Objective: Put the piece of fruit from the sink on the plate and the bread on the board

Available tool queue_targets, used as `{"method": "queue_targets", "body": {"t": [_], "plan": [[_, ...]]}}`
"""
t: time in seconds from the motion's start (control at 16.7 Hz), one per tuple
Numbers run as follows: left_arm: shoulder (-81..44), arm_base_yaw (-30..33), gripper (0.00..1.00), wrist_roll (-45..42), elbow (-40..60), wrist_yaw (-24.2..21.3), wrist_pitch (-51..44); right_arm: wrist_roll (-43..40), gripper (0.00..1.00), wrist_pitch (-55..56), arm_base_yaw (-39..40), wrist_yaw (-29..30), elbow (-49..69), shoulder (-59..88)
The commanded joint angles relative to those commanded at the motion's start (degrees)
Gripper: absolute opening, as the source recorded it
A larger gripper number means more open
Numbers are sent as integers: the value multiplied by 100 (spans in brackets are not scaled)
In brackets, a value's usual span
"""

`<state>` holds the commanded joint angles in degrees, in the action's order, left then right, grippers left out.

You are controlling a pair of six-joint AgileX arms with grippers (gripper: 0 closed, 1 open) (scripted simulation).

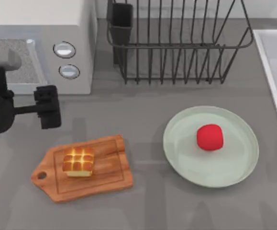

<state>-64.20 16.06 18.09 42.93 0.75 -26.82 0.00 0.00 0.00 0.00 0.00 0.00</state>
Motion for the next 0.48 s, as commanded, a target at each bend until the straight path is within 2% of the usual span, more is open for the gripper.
{"method": "queue_targets", "body": {"t": [0.48], "plan": [[4116,-1085,100,-1172,-2679,-38,1825,0,100,0,0,0,0,0]]}}
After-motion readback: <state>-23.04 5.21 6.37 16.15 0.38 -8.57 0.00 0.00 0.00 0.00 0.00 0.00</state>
